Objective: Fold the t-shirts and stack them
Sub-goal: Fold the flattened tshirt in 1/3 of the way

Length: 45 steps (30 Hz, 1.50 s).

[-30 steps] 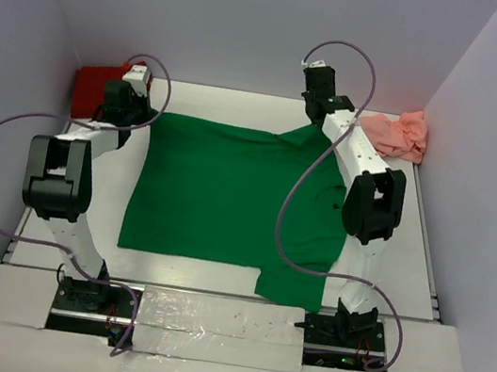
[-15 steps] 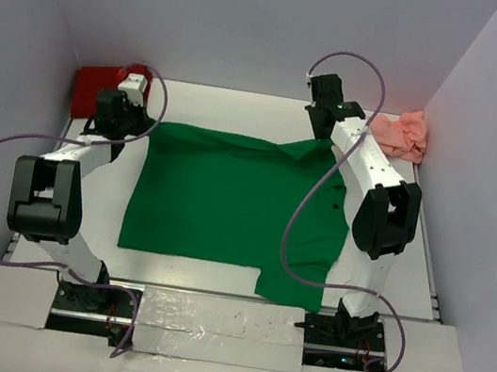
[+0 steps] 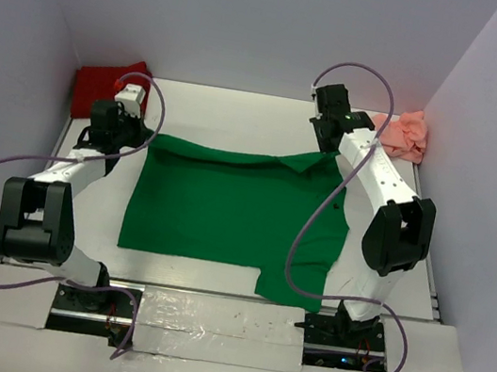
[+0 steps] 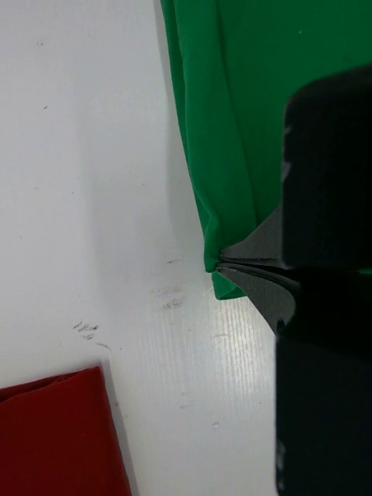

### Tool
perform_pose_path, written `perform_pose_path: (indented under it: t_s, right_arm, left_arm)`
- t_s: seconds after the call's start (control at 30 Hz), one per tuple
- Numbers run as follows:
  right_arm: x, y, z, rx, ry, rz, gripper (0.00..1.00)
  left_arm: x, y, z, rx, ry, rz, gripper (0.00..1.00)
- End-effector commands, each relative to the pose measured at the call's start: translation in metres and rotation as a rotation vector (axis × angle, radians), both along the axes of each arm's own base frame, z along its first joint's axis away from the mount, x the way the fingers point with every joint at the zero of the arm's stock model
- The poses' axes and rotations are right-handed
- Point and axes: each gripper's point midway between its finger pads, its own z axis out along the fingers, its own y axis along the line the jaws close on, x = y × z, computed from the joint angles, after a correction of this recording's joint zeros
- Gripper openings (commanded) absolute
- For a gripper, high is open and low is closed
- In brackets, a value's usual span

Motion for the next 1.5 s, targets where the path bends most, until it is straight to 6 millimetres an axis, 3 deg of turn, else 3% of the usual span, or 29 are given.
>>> perform_pose_path:
  t_s: [0.0,0.47,0.83,1.27,1.47]
  right_arm:
    - [-0.015,-0.001,0.023,0.028,-0.036,-0.006,0.0]
    - [-0.047,0.01,0.012,0.104,0.046,0.022,0.0]
    - [-0.067,0.013,0.01,0.136,0.093,0.034,0.0]
    - [-0.09,0.007,0.0,0.13,0.143,0.034,0.0]
    - [-0.102,0.004,-0.006,0.129,0.167,0.031,0.0]
  left_arm:
    - [-0.008,-0.005,0.017,0.008,-0.039,-0.03,0.0]
    - [-0.037,-0.01,-0.01,-0.011,0.066,-0.052,0.0]
    - [-0.058,-0.011,-0.017,-0.007,0.125,-0.066,0.0]
    - [-0.089,-0.003,-0.033,0.057,0.175,-0.073,0.0]
    - [-0.101,0.009,-0.043,0.057,0.193,-0.046,0.0]
